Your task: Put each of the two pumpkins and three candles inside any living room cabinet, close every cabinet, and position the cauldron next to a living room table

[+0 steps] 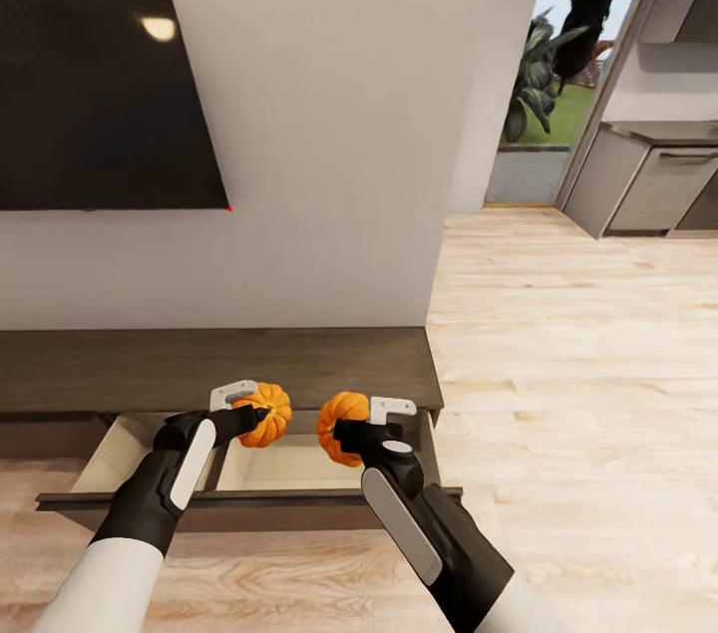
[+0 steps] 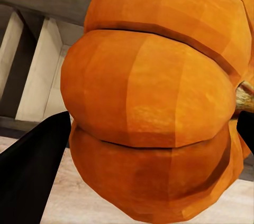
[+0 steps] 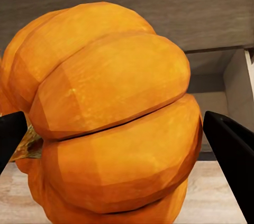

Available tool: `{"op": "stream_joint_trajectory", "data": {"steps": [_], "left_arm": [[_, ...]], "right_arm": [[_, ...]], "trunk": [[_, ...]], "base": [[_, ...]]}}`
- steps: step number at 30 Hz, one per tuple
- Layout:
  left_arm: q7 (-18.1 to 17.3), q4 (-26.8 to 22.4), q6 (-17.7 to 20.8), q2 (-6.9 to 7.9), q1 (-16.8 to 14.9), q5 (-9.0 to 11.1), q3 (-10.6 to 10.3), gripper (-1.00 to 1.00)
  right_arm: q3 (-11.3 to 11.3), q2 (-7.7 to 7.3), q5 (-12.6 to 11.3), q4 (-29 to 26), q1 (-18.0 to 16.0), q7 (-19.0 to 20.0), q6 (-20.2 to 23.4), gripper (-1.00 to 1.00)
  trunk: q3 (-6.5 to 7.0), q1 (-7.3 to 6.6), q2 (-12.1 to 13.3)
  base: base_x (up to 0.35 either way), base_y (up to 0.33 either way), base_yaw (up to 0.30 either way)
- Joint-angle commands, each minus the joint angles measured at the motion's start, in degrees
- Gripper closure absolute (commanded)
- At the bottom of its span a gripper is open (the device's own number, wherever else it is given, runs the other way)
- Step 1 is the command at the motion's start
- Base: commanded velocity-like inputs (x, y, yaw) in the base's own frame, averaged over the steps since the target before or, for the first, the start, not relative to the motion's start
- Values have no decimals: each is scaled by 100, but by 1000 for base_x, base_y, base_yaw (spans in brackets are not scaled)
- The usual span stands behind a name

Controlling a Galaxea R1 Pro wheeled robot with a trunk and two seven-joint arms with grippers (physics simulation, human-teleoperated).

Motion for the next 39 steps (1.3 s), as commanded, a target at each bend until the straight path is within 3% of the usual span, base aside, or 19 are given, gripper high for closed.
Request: {"op": "stream_joint_trajectory", "data": {"steps": [1,28,39], "left_arm": [[50,-8,26,1,-3,65,-2,100],[42,45,33,1,-3,71,-1,100],[41,45,33,1,-3,75,-1,100]], "right_arm": [[8,0,-40,-6,-6,-42,12,100],[8,0,-35,38,-6,-42,8,100],[8,0,-35,46,-13,-42,12,100]], "trunk": [[-6,1,-5],[-6,1,-5],[-114,132,-245]], "base": [[0,0,0],[95,0,0],[0,0,0]]}}
